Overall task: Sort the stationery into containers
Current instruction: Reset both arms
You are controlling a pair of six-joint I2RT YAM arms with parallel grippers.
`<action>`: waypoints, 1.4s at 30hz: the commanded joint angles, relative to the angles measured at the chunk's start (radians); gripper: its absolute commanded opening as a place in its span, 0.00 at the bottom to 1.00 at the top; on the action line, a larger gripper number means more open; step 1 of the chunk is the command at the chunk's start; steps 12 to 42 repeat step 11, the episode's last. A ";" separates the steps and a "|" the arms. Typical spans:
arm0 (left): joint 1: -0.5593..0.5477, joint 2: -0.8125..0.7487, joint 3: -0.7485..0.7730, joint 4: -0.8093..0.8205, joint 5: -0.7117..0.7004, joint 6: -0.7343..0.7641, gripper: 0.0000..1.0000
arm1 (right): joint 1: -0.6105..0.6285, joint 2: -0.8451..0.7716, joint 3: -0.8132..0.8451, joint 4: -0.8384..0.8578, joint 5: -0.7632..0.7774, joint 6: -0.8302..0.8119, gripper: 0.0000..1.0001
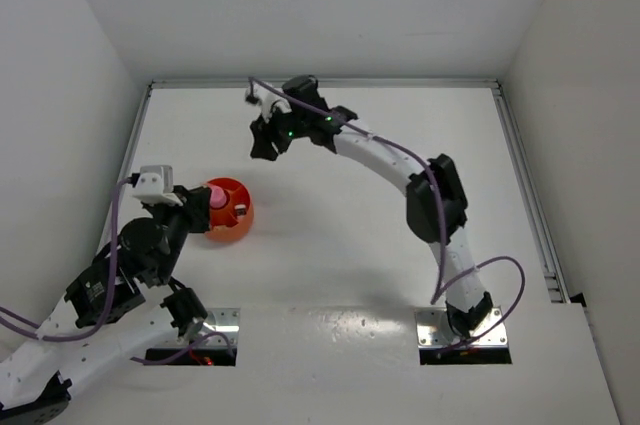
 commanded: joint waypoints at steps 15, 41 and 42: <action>-0.007 0.419 0.100 0.095 0.169 0.056 0.99 | -0.163 -0.770 -0.917 0.201 1.178 -0.135 1.00; -0.007 0.419 0.100 0.095 0.169 0.056 0.99 | -0.163 -0.770 -0.917 0.201 1.178 -0.135 1.00; -0.007 0.419 0.100 0.095 0.169 0.056 0.99 | -0.163 -0.770 -0.917 0.201 1.178 -0.135 1.00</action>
